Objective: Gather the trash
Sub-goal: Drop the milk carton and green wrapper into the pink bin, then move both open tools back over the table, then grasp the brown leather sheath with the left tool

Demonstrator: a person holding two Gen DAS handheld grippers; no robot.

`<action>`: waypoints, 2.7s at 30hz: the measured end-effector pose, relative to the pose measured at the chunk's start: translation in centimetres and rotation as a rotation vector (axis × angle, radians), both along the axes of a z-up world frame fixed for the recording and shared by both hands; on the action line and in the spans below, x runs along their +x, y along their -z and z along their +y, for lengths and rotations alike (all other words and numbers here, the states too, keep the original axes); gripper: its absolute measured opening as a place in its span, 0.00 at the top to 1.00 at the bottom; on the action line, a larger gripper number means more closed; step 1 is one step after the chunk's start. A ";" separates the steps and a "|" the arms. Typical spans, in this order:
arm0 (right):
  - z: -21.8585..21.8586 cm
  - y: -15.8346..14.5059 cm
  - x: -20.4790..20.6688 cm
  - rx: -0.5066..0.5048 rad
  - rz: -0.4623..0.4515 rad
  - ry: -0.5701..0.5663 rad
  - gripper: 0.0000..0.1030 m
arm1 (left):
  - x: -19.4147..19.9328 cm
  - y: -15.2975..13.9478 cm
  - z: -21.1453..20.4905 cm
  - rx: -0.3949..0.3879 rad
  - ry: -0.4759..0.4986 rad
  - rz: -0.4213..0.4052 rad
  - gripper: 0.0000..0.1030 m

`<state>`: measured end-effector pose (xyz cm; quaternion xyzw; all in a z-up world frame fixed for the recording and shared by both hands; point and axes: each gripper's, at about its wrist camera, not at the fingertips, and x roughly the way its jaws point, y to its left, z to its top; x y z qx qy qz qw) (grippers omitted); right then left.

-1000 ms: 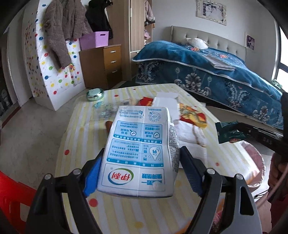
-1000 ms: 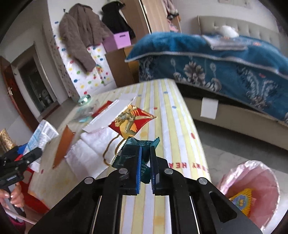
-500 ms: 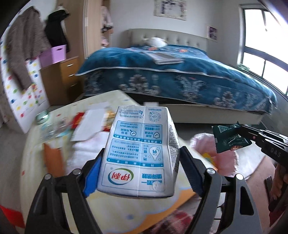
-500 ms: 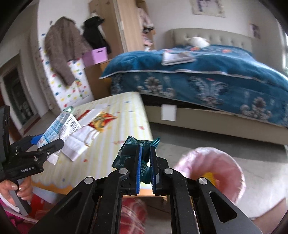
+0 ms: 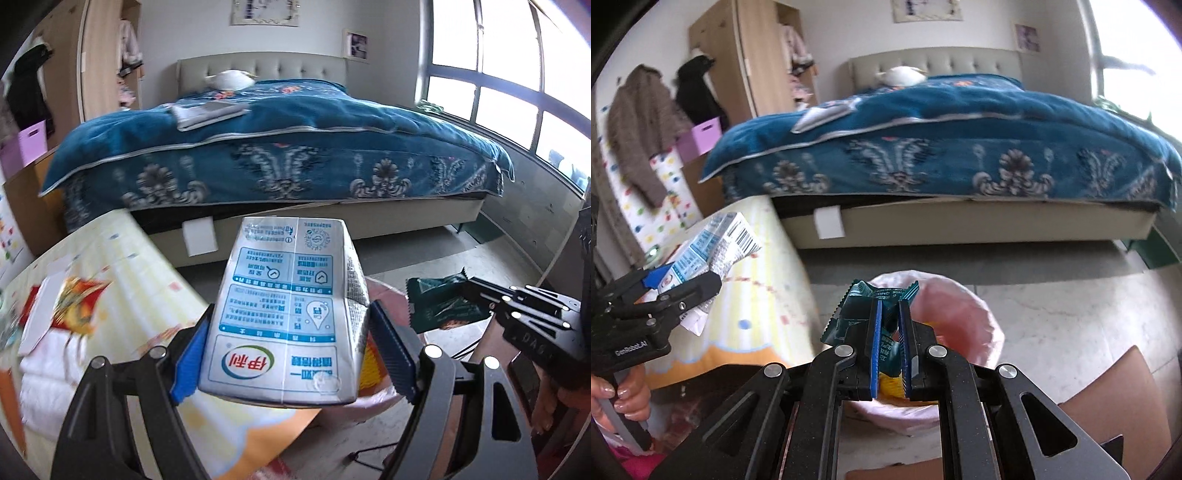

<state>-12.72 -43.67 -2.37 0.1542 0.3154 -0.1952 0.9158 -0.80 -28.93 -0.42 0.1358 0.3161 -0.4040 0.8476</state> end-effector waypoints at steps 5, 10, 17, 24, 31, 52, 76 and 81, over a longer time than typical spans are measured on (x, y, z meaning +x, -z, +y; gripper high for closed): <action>-2.9 1.4 0.4 0.036 0.006 0.028 0.91 | 1.3 1.2 -4.1 0.018 0.050 0.027 0.24; -5.1 3.0 1.8 0.084 0.011 0.033 0.87 | 2.8 2.1 -7.1 0.031 0.086 0.065 0.22; -6.2 4.4 2.6 0.119 0.065 0.055 0.73 | 4.7 2.8 -6.2 0.056 0.007 0.082 0.12; -4.8 3.0 1.4 0.121 0.026 0.043 0.72 | 5.0 1.2 -1.8 0.045 -0.099 0.036 0.11; -0.3 0.3 1.6 0.107 -0.019 -0.113 0.72 | 3.6 -0.5 4.4 0.046 -0.182 0.017 0.11; 18.9 -3.7 10.0 0.009 0.007 -0.472 0.72 | 3.5 -1.2 28.5 0.058 -0.631 -0.007 0.10; 23.9 -1.5 19.0 -0.014 0.044 -0.576 0.58 | 11.8 2.4 31.6 0.161 -0.782 0.104 0.08; 22.7 -0.8 19.9 0.007 0.054 -0.560 0.59 | 14.0 3.0 30.1 0.182 -0.776 0.126 0.08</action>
